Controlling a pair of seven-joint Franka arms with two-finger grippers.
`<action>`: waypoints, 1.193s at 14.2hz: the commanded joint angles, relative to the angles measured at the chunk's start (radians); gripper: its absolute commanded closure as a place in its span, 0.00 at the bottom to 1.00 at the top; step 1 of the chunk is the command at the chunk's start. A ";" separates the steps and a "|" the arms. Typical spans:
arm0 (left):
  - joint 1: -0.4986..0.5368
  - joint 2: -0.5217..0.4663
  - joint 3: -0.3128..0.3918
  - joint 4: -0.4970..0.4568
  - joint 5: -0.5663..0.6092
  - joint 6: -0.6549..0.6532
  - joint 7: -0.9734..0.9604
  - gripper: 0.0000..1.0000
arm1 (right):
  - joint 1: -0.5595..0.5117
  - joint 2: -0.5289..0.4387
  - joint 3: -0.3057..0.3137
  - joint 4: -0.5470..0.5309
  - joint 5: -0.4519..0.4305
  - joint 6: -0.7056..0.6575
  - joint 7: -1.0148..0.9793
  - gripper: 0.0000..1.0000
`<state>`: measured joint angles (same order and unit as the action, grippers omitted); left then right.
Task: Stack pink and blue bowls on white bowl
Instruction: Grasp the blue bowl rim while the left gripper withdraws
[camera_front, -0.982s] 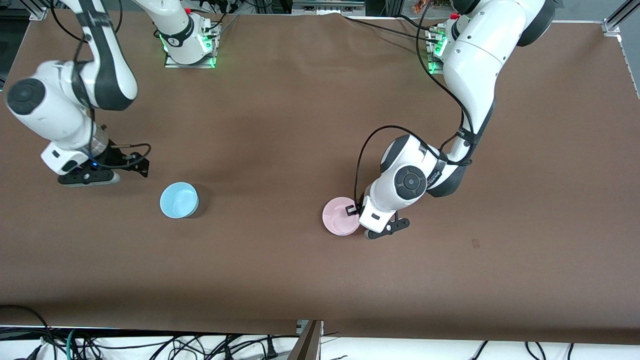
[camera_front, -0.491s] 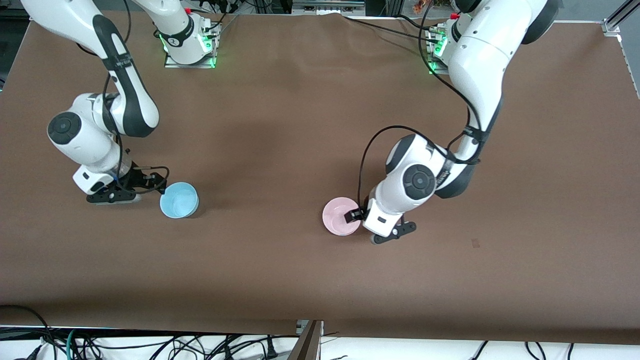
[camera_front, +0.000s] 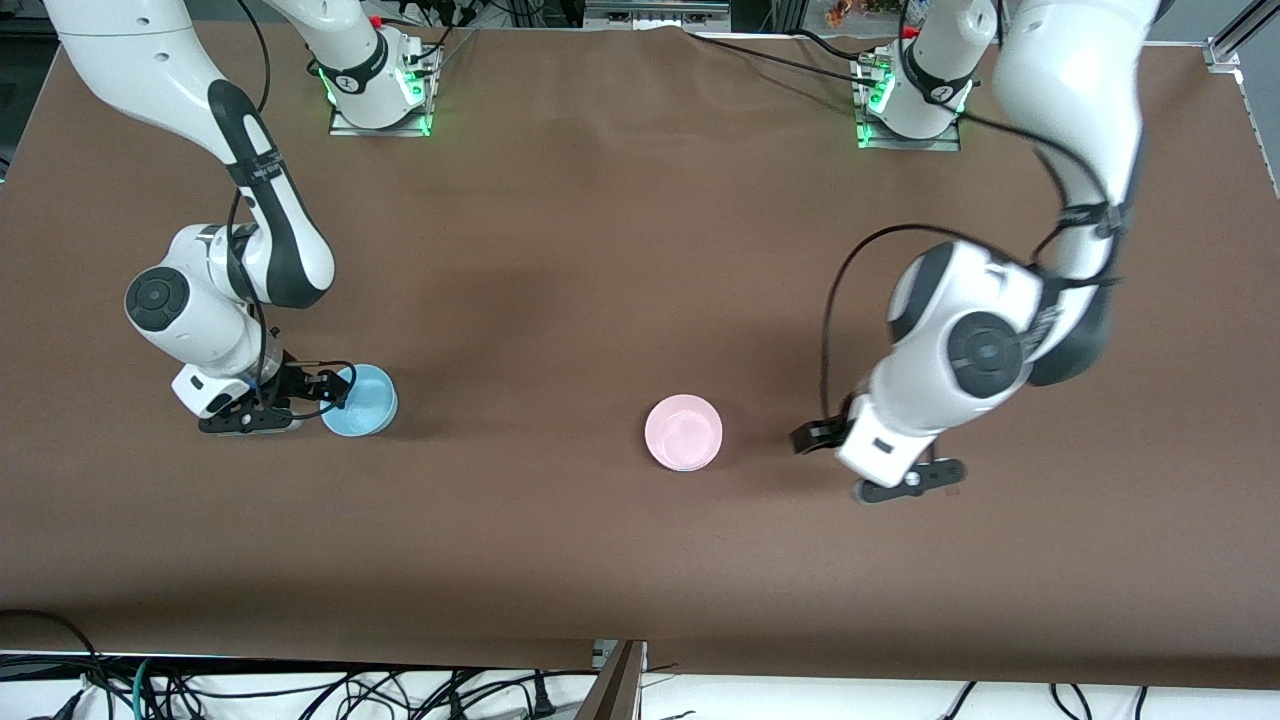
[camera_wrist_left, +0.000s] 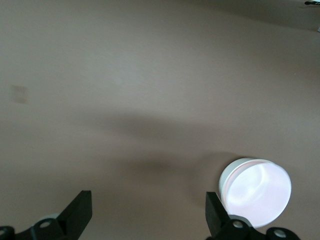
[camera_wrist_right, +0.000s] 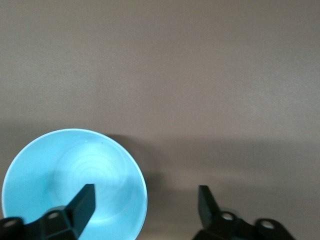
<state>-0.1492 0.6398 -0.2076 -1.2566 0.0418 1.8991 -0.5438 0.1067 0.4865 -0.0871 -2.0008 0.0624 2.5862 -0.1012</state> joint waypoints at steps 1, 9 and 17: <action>0.074 -0.092 -0.006 -0.027 0.015 -0.116 0.187 0.00 | -0.002 0.015 0.003 0.020 0.026 -0.001 -0.011 0.31; 0.210 -0.241 -0.004 -0.026 0.016 -0.273 0.439 0.00 | 0.014 0.033 0.006 0.020 0.045 -0.009 -0.006 1.00; 0.238 -0.475 -0.006 -0.139 -0.026 -0.316 0.496 0.00 | 0.034 0.009 0.095 0.181 0.045 -0.166 0.354 1.00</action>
<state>0.0886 0.2881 -0.2113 -1.2711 0.0384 1.5818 -0.0700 0.1312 0.4996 -0.0198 -1.8944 0.0977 2.5240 0.1599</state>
